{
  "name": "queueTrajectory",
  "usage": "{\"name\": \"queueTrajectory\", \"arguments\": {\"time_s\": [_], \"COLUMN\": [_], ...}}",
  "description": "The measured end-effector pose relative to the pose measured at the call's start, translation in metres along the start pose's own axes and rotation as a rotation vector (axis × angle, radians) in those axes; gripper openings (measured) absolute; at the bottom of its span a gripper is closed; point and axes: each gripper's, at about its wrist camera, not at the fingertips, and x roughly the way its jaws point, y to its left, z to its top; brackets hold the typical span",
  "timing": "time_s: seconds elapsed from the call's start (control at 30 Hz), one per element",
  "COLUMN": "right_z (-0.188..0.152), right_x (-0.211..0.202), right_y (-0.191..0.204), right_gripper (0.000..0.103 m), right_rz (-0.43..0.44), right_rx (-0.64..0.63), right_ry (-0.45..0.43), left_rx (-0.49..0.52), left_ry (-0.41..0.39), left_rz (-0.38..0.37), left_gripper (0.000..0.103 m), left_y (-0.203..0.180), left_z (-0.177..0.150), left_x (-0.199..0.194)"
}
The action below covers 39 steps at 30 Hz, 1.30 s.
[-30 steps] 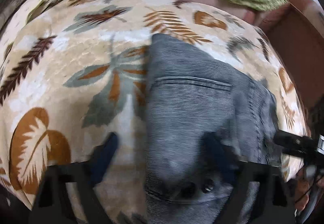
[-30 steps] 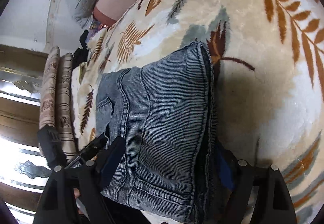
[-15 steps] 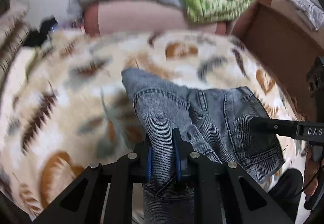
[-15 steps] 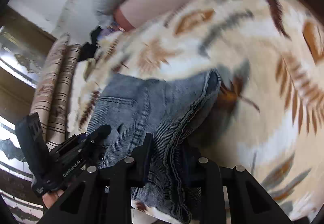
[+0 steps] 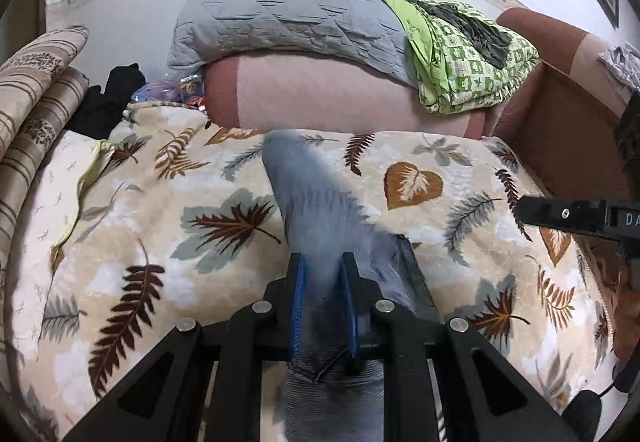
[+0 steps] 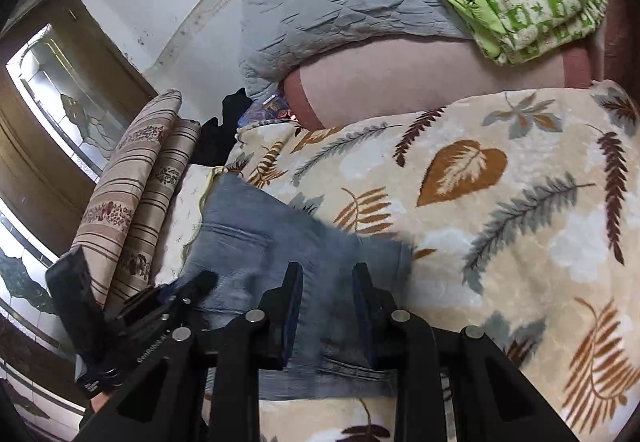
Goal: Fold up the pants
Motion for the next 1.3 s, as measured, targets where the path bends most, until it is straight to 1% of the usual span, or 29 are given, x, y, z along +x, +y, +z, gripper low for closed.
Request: {"name": "queueTrajectory", "arguments": {"time_s": [0.07,0.13,0.2,0.23,0.27,0.33,0.37,0.43,0.5,0.53,0.57,0.6,0.67,0.73,0.77,0.8,0.83,0.87,0.9,0.93,1.0,1.03,1.07,1.1,1.13,1.17,1.2,1.27,1.3], "right_z": [-0.006,-0.013,-0.021,-0.024,-0.027,-0.027,-0.028,-0.028,-0.037,-0.047,-0.059,-0.074,-0.075,-0.060,-0.052,-0.043,-0.036,-0.031,-0.029,-0.030,-0.036,-0.042,-0.046,-0.047,-0.048,-0.048,-0.046,-0.044,-0.043], "right_x": [0.015,0.032,0.043,0.048,0.052,0.056,0.058,0.069,0.087,0.106,0.129,0.153,0.143,0.124,0.115,0.107,0.102,0.101,0.105,0.114,0.137,0.151,0.158,0.158,0.159,0.158,0.155,0.145,0.138], "right_y": [-0.008,-0.020,-0.029,-0.031,-0.031,-0.025,-0.020,-0.008,-0.003,-0.004,-0.007,-0.017,-0.020,-0.014,-0.015,-0.019,-0.027,-0.038,-0.049,-0.057,-0.066,-0.066,-0.061,-0.056,-0.049,-0.045,-0.043,-0.037,-0.033], "right_gripper": [0.027,0.028,0.032,0.033,0.035,0.040,0.047,0.053,0.058,0.060,0.064,0.061,0.058,0.058,0.061,0.066,0.069,0.075,0.081,0.082,0.082,0.082,0.084,0.083,0.081,0.058,0.033,0.020,0.018], "right_rz": [-0.024,-0.030,-0.033,-0.035,-0.023,0.009,0.032,0.101,0.161,0.162,0.109,0.038,0.055,0.067,0.053,0.031,0.016,0.009,0.002,0.008,0.067,0.095,0.089,0.069,0.057,0.047,0.020,0.021,0.016], "right_rx": [0.036,0.075,0.111,0.116,0.119,0.117,0.109,0.108,0.129,0.134,0.128,0.139,0.161,0.146,0.135,0.134,0.150,0.183,0.219,0.259,0.309,0.319,0.298,0.260,0.227,0.219,0.197,0.165,0.156], "right_ry": [0.034,0.092,0.123,0.140,0.153,0.159,0.156,0.162,0.191,0.248,0.337,0.439,0.367,0.322,0.289,0.253,0.224,0.210,0.216,0.244,0.313,0.358,0.374,0.367,0.375,0.386,0.387,0.374,0.355], "left_rx": [0.014,0.000,-0.029,-0.051,-0.067,-0.085,-0.089,-0.087,-0.067,-0.057,-0.057,-0.075,-0.119,-0.125,-0.132,-0.165,-0.205,-0.260,-0.319,-0.362,-0.361,-0.352,-0.348,-0.341,-0.338,-0.331,-0.313,-0.234,-0.213], "left_ry": [0.033,0.065,0.115,0.128,0.129,0.108,0.098,0.146,0.287,0.306,0.270,0.262,0.232,0.134,0.112,0.106,0.113,0.141,0.184,0.243,0.311,0.341,0.363,0.371,0.359,0.355,0.348,0.302,0.283], "left_rz": [0.005,0.044,0.123,0.135,0.129,0.134,0.153,0.181,0.197,0.212,0.225,0.205,0.145,0.120,0.119,0.097,0.071,0.028,-0.037,-0.087,-0.171,-0.197,-0.200,-0.184,-0.166,-0.169,-0.155,-0.113,-0.102], "left_gripper": [0.018,0.020,0.030,0.042,0.050,0.058,0.062,0.062,0.062,0.063,0.066,0.066,0.065,0.069,0.076,0.077,0.077,0.077,0.077,0.077,0.075,0.068,0.042,0.038,0.029,0.020,0.019,0.016,0.016], "left_y": [0.001,0.007,0.021,0.028,0.033,0.040,0.042,0.043,0.041,0.040,0.040,0.042,0.047,0.057,0.067,0.081,0.094,0.110,0.125,0.133,0.129,0.123,0.118,0.113,0.108,0.103,0.096,0.079,0.075], "left_z": [-0.006,-0.015,-0.026,-0.030,-0.032,-0.036,-0.038,-0.045,-0.064,-0.071,-0.075,-0.073,-0.065,-0.058,-0.055,-0.054,-0.054,-0.055,-0.056,-0.057,-0.059,-0.061,-0.063,-0.064,-0.065,-0.064,-0.062,-0.055,-0.052], "left_x": [0.012,0.023,0.031,0.031,0.029,0.021,0.019,0.030,0.063,0.073,0.073,0.068,0.049,0.026,0.019,0.016,0.017,0.024,0.036,0.051,0.074,0.085,0.091,0.095,0.092,0.090,0.087,0.074,0.072]}}
